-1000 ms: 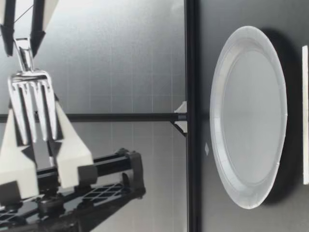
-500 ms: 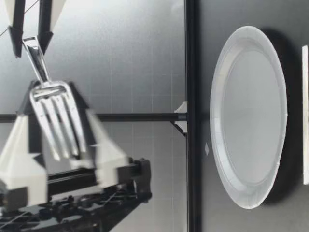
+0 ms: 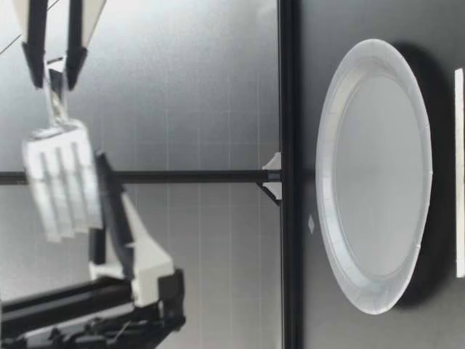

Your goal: Pick up the fork and place it on the plate.

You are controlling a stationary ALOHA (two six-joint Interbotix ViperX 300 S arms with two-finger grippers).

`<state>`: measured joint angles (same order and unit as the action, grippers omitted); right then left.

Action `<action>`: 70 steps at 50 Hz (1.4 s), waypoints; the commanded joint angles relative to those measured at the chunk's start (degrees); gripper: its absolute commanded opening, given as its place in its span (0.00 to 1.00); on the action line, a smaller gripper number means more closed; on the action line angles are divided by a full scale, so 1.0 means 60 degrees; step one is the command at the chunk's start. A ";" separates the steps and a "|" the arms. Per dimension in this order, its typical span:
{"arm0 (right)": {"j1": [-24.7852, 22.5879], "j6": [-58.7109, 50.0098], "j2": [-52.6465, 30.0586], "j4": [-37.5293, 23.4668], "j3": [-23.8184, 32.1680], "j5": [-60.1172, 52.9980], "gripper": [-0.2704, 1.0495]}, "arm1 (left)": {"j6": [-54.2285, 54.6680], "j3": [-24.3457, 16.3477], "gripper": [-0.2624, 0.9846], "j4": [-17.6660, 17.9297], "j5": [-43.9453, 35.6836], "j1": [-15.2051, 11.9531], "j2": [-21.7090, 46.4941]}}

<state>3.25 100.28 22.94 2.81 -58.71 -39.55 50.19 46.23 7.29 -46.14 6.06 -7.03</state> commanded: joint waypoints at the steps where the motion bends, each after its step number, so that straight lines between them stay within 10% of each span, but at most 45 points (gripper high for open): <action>1: -0.0029 -0.0366 0.0527 0.0073 0.0029 0.0205 0.35 | -0.0410 0.0132 0.86 -0.0029 0.0190 -0.0044 -0.0527; 10: -0.0015 -0.1597 0.1992 0.1875 -0.0264 0.2256 0.35 | -0.3032 0.0806 0.86 -0.0059 0.1597 -0.0088 -0.1450; 29: 0.1509 -0.2446 0.3120 0.9258 -0.1670 0.6006 0.34 | -0.5303 0.0937 0.85 -0.0278 0.3354 -0.0044 -0.1978; 49: 0.2109 -0.3940 -0.0293 1.0049 -0.0835 0.6694 0.34 | -0.5405 0.0996 0.85 -0.0308 0.3413 -0.0044 -0.1714; 70: 0.2593 -0.5039 -0.0498 1.0063 -0.1948 0.6709 0.34 | -0.5435 0.0923 0.85 -0.0352 0.3369 0.0132 -0.1392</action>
<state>18.28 70.75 19.51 63.11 -70.40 0.79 17.67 52.82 5.45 -25.49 6.68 -15.12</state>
